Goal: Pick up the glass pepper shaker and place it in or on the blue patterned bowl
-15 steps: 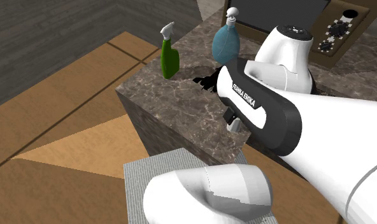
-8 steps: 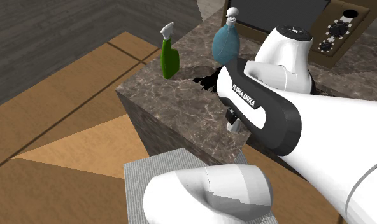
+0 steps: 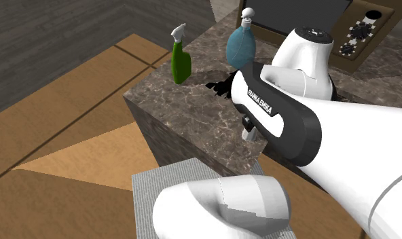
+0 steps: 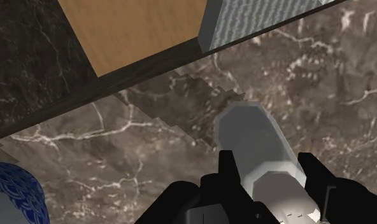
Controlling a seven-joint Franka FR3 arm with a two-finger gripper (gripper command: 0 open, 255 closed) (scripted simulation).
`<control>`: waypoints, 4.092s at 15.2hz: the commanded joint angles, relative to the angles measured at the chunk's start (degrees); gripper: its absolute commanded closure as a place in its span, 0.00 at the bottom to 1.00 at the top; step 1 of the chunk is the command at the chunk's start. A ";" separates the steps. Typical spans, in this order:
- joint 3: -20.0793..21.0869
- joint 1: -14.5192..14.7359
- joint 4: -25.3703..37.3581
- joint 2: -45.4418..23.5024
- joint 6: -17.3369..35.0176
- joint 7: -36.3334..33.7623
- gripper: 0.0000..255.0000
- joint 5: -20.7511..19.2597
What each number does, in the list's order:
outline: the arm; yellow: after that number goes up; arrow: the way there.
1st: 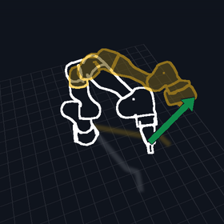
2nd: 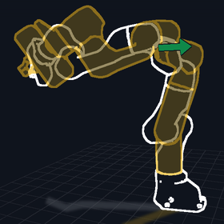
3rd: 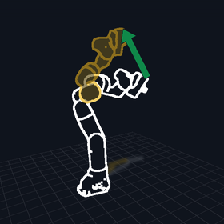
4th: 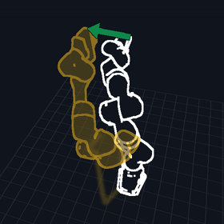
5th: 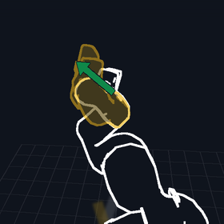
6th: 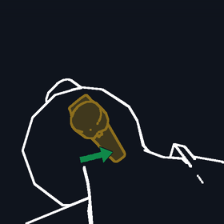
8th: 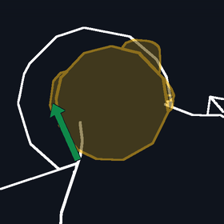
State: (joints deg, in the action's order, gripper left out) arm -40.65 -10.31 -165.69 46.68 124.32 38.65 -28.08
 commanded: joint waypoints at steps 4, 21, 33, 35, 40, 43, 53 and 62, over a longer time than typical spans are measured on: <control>1.45 0.02 1.32 1.83 -3.12 -0.10 1.00 1.06; 8.35 1.32 11.09 7.40 -18.27 -0.49 1.00 6.74; 11.93 2.71 19.75 7.59 -27.08 -0.64 1.00 9.99; 12.43 2.95 21.31 7.40 -28.46 -0.65 1.00 10.47; 10.43 4.58 26.59 2.72 -28.55 0.99 1.00 10.59; 6.44 6.92 32.09 -3.85 -26.69 3.70 1.00 10.63; -10.96 17.45 54.17 -28.42 -23.93 17.07 1.00 19.15; -19.11 20.17 58.18 -40.24 -20.14 25.27 1.00 27.98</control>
State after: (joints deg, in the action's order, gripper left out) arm -59.73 9.88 -106.76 6.45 103.39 63.88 -0.11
